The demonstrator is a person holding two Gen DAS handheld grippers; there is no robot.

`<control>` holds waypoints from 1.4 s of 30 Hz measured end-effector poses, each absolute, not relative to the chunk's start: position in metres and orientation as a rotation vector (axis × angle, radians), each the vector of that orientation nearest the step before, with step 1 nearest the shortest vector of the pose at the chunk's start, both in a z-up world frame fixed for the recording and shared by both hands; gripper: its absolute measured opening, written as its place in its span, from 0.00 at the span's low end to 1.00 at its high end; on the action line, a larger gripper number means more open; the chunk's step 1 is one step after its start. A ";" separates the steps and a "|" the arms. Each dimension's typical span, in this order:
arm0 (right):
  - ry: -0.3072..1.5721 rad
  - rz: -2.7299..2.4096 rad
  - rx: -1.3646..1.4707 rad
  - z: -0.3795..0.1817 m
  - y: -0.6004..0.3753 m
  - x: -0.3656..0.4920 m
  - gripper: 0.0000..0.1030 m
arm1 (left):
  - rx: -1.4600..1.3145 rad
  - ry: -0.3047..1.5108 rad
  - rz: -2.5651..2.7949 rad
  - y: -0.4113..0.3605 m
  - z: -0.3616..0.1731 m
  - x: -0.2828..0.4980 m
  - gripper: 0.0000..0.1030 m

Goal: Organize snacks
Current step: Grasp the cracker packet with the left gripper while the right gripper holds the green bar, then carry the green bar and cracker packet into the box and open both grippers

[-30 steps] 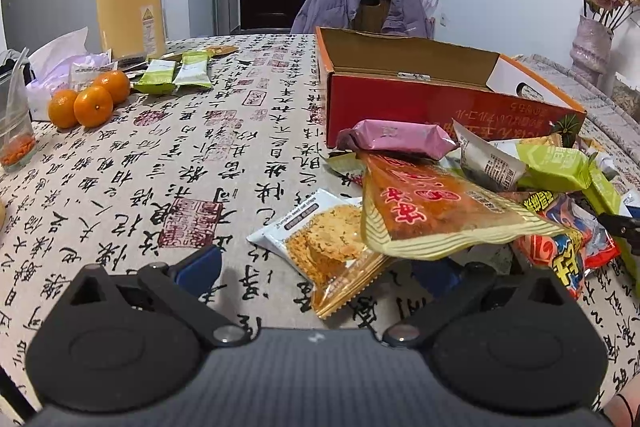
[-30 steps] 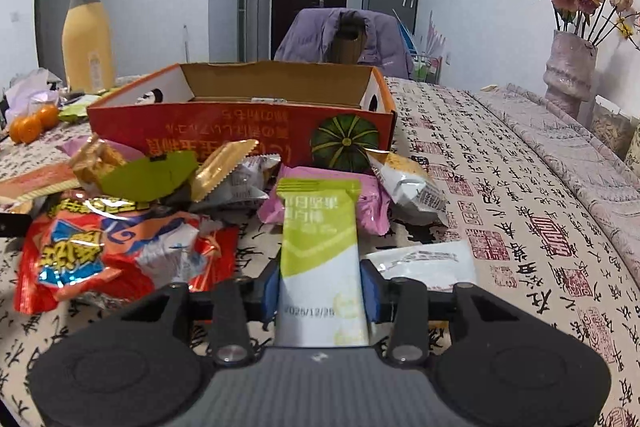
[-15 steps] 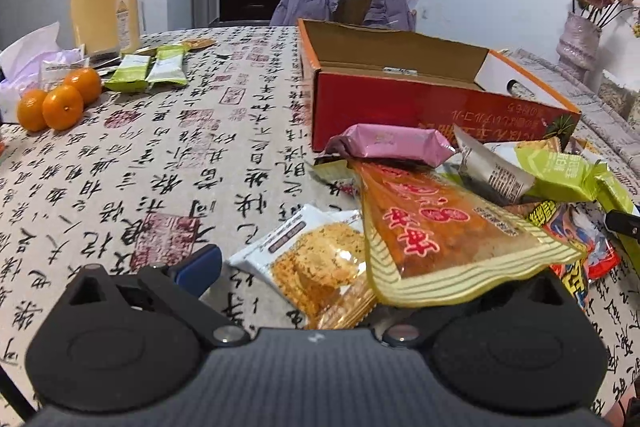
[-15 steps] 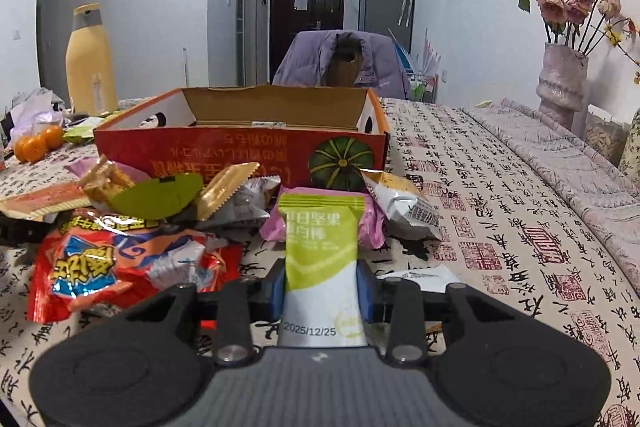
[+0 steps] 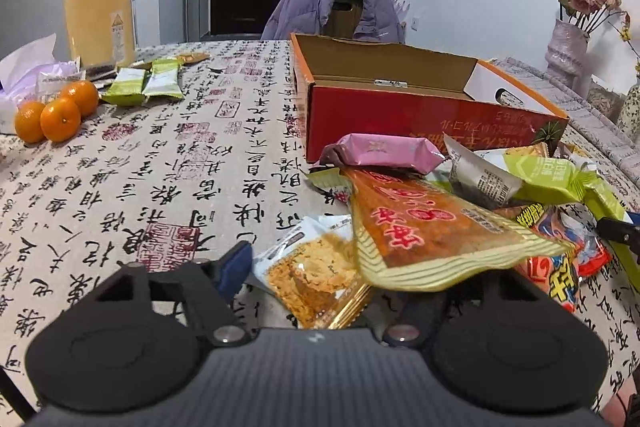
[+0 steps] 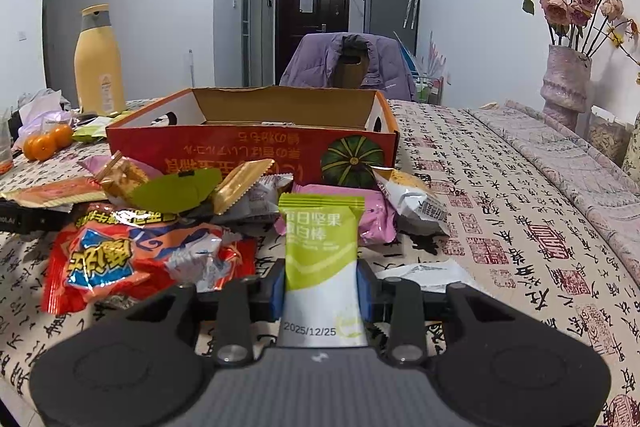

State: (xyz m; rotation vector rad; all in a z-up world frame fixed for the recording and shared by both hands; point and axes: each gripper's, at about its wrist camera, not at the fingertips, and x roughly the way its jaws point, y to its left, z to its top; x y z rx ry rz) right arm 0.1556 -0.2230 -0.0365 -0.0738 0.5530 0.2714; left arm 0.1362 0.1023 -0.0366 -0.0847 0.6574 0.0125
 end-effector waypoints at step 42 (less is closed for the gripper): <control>0.459 0.281 -0.068 -0.007 -0.223 0.106 0.33 | 0.029 0.501 0.014 0.092 0.010 0.031 0.49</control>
